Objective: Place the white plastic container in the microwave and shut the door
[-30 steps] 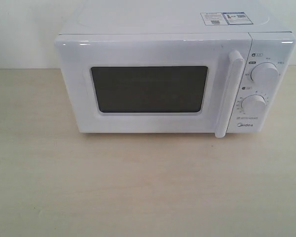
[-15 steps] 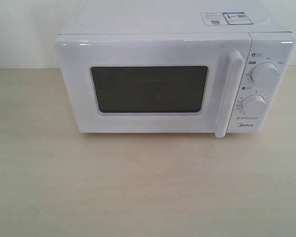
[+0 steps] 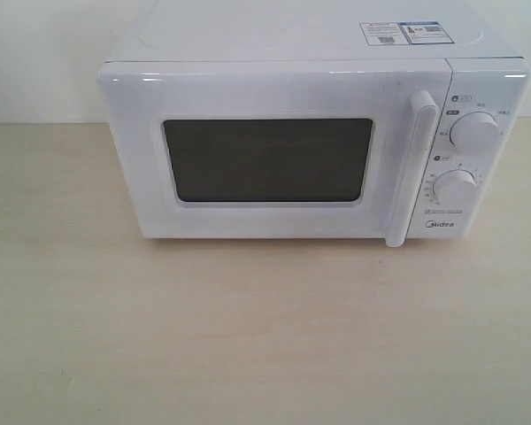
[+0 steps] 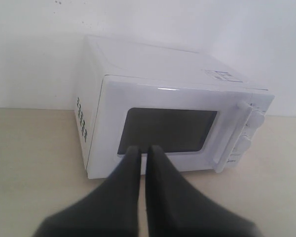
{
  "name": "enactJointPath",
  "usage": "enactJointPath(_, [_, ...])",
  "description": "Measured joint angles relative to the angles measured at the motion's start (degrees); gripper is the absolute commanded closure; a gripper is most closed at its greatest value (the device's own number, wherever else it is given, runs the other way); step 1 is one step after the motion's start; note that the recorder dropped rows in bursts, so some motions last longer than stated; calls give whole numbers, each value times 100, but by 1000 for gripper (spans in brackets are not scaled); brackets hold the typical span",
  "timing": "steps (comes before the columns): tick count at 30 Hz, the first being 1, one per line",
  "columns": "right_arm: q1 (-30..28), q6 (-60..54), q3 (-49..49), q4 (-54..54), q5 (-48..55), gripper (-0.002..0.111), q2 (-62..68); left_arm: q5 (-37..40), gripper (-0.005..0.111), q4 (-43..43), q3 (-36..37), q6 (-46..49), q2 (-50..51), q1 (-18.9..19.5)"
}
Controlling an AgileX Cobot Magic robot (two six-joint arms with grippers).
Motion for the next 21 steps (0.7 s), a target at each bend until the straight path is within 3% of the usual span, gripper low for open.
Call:
enactJointPath(10, [0,-889,9,-62,1950,108,-109,0,102,0,0,0,0,0])
enactJointPath(21, [0,-901,34,-19,2113,108,-119,0,102,0,0,0,0,0])
